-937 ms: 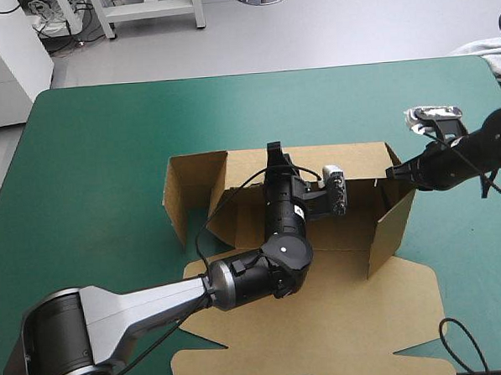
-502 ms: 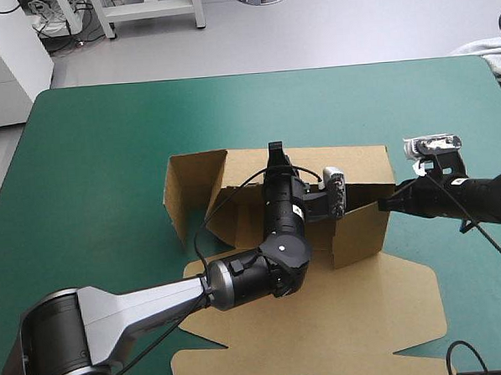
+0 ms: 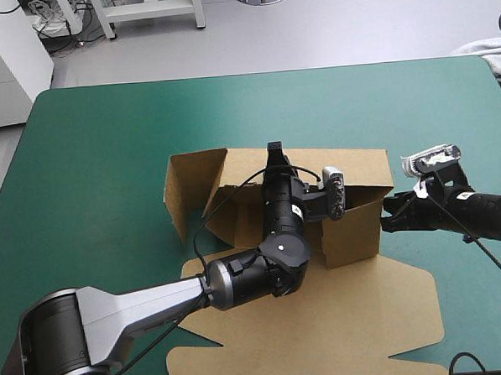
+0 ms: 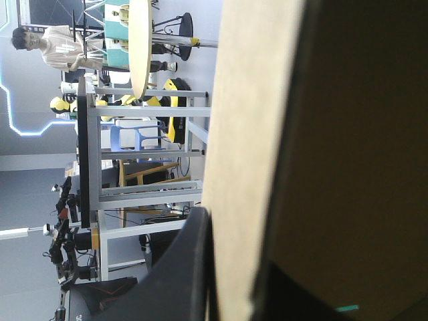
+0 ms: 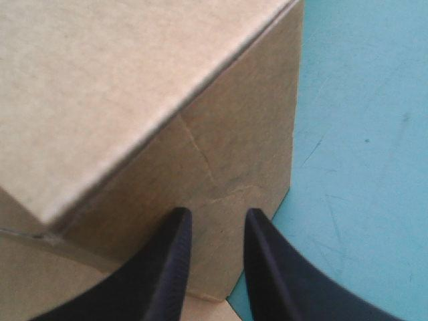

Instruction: Fold the box

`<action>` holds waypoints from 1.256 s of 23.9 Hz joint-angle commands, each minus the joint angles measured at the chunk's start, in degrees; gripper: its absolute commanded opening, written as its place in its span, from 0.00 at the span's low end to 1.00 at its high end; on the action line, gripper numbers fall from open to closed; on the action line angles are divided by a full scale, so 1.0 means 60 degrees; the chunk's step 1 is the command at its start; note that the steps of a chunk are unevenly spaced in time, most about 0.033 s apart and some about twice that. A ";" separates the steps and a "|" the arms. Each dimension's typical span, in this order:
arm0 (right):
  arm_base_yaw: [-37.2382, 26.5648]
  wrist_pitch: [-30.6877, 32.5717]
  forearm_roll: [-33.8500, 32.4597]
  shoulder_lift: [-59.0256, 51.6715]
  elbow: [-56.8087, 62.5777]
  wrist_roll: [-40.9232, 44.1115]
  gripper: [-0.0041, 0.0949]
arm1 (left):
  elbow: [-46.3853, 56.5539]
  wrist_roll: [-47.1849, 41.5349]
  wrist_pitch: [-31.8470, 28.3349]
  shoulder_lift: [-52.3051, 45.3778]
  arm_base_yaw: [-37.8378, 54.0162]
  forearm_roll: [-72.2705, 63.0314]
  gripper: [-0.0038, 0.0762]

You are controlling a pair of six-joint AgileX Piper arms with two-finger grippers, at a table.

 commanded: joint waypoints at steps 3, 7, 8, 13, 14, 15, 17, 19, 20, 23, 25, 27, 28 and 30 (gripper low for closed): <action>-0.0008 0.1257 -0.0095 -0.0232 -0.0258 -0.0204 0.45 | -0.0220 -0.0202 -0.0377 -0.0409 -0.0051 -0.0072 0.04; -0.0008 0.1499 -0.0798 -0.0494 -0.0258 0.0324 0.45 | -0.0220 -0.0202 -0.0359 -0.0409 -0.0051 -0.0072 0.04; -0.0008 0.1481 -0.0838 -0.0707 -0.0258 0.0324 0.45 | -0.0220 -0.0202 -0.0377 -0.0409 -0.0051 -0.0072 0.04; -0.0008 0.0795 -0.0705 -0.0826 -0.0240 0.0181 0.45 | -0.0220 -0.0202 -0.0473 -0.0409 -0.0051 -0.0072 0.04; -0.0008 0.0644 -0.0573 -0.0717 -0.0240 0.0181 0.45 | -0.0220 -0.0202 -0.0511 -0.0409 -0.0051 -0.0072 0.04; -0.0008 0.0463 -0.0361 -0.0548 -0.0240 0.0181 0.45 | -0.0220 -0.0202 -0.0568 -0.0409 -0.0051 -0.0072 0.04; -0.0008 0.0233 -0.0023 -0.0344 -0.0240 0.0009 0.45 | -0.0220 -0.0202 -0.0701 -0.0409 -0.0051 -0.0072 0.04; -0.0008 0.0017 0.0410 -0.0122 -0.0240 -0.0291 0.45 | -0.0220 -0.0202 -0.0789 -0.0409 -0.0051 -0.0072 0.04; -0.0008 -0.0079 0.0609 -0.0017 -0.0240 -0.0422 0.45 | -0.0220 -0.0202 -0.0830 -0.0409 -0.0051 -0.0072 0.04; -0.0008 -0.0410 0.0891 0.0215 -0.0240 -0.0500 0.45 | -0.0220 -0.0202 -0.0854 -0.0409 -0.0051 -0.0072 0.04; -0.0008 -0.0725 0.0915 0.0311 -0.0240 -0.0500 0.44 | -0.0220 -0.0202 -0.0854 -0.0409 -0.0051 -0.0072 0.04; -0.0008 -0.0987 0.0915 0.0393 -0.0240 -0.0500 0.39 | -0.0220 -0.0202 -0.0861 -0.0409 -0.0051 -0.0072 0.04; -0.0008 -0.1036 0.0915 0.0433 -0.0240 -0.0528 0.36 | -0.0220 -0.0202 -0.0861 -0.0409 -0.0051 -0.0086 0.04; -0.0008 -0.1121 0.0915 0.0508 -0.0240 -0.0644 0.26 | -0.0220 -0.0202 -0.0884 -0.0409 -0.0051 -0.0110 0.04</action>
